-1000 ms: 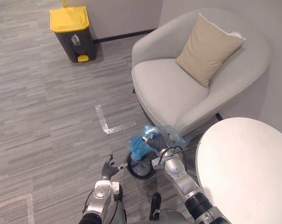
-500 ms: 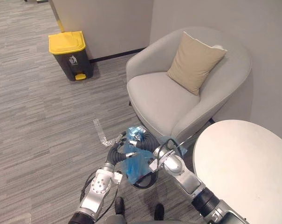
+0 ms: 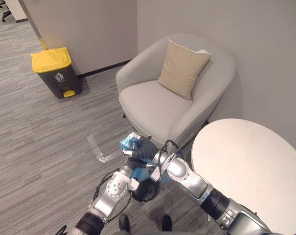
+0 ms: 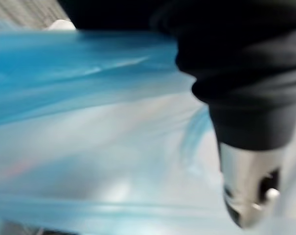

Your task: Gather rubbish on tea table into small bin, then transfer packed bag to large trash can.

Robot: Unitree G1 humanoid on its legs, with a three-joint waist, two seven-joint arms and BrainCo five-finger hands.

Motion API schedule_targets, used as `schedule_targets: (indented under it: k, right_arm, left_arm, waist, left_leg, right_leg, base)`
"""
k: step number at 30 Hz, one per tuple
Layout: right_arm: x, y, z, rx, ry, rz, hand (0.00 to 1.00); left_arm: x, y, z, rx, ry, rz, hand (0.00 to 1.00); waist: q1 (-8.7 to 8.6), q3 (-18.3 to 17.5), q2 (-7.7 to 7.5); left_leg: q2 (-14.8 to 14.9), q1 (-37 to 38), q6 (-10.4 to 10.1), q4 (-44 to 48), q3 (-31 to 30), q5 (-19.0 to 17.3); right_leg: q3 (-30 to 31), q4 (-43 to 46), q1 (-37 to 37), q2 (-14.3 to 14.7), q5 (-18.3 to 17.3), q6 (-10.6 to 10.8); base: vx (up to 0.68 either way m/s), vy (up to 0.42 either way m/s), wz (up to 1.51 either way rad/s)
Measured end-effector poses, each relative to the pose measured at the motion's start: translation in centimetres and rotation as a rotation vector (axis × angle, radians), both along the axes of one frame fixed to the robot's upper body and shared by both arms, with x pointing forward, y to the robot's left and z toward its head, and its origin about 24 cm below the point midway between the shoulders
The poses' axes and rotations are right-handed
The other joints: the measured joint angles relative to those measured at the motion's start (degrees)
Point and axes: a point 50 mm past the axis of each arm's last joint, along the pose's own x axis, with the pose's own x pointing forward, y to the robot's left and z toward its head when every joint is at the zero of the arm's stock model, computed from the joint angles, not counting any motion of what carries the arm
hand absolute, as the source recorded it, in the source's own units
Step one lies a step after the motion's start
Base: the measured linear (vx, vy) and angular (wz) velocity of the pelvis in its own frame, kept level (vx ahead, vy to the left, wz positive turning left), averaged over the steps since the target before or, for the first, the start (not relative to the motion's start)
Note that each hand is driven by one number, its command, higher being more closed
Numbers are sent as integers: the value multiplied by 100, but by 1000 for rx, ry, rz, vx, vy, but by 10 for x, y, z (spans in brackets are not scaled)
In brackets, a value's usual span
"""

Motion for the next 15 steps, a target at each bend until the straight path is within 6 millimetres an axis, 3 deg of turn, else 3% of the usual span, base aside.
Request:
schedule_targets:
  k: [14, 15]
  right_arm:
    - [-4, 21, 12, 5, -15, 94, 100]
    - [-4, 22, 12, 8, -15, 96, 100]
  left_arm:
    - [-12, 9, -41, 211, 100, 68, 0]
    - [-14, 11, -44, 219, 109, 70, 100]
  waist:
    - [-5, -34, -13]
    - [-5, -35, -13]
  left_leg:
    - [0, 21, 0, 0, 7, 0]
    - [1, 25, 0, 0, 7, 0]
  right_leg:
    - [55, -5, -1, 14, 40, 1]
    - [58, -3, -1, 15, 40, 1]
  base:
    - [4, 1, -1]
    - [0, 0, 0]
